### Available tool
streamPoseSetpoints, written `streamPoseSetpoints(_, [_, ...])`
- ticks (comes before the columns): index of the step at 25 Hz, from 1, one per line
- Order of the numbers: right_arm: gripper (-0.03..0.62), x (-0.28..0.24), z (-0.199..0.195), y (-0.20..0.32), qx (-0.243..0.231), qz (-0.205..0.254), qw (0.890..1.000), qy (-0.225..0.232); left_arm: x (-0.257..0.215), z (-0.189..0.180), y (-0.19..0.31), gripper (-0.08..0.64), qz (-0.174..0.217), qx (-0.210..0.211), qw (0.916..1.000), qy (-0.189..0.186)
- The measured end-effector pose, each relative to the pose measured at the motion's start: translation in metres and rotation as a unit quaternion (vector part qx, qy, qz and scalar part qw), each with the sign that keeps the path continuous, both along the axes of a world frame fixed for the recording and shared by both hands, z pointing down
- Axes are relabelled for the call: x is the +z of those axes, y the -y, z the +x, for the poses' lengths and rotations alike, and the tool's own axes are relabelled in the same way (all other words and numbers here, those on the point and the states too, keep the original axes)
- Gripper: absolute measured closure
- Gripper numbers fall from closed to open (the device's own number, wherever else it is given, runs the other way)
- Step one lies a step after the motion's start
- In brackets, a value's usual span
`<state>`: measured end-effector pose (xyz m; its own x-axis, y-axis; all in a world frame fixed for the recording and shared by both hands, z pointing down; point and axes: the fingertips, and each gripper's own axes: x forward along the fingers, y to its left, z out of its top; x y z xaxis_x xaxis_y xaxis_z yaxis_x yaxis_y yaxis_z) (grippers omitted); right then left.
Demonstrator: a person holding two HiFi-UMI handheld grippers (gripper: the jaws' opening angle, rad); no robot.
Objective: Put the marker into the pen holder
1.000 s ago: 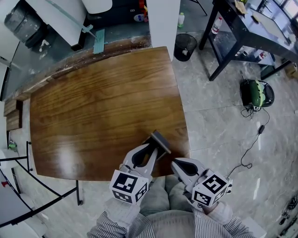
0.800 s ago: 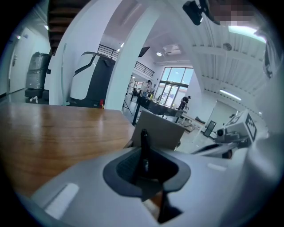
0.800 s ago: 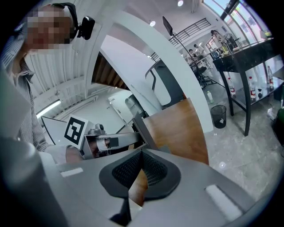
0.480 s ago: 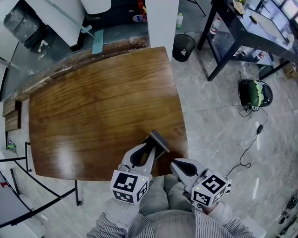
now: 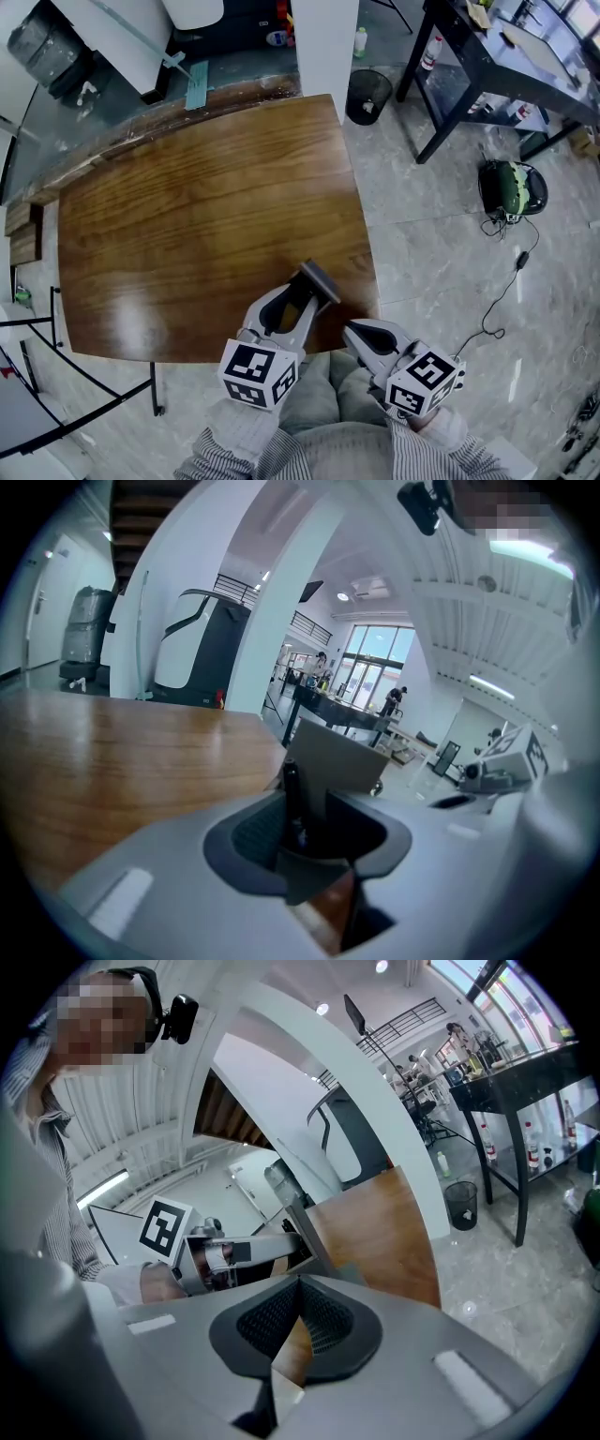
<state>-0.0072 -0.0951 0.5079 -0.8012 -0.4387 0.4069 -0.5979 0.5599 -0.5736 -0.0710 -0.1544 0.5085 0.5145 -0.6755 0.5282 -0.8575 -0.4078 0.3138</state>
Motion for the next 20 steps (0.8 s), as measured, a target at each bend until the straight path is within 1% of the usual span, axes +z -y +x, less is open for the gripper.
streamPoseSetpoints(5, [0.593, -0.002, 0.0, -0.003, 0.0, 0.003, 1.0, 0.003, 0.0, 0.003, 0.0, 0.388, 0.0, 0.001, 1.0, 0.0])
streamPoseSetpoints(8, [0.593, -0.004, 0.002, -0.004, -0.001, 0.001, 1.0, 0.006, -0.003, 0.005, 0.002, 0.377, 0.003, -0.001, 1.0, -0.003])
streamPoseSetpoints(14, [0.593, -0.005, 0.006, -0.007, -0.003, 0.001, 1.0, 0.001, -0.01, -0.001, 0.01, 0.351, 0.016, -0.016, 0.9997, -0.005])
streamPoseSetpoints(20, [0.593, -0.01, 0.002, -0.009, -0.012, 0.005, 1.0, 0.0, -0.016, -0.013, 0.013, 0.327, 0.022, -0.035, 0.9991, -0.007])
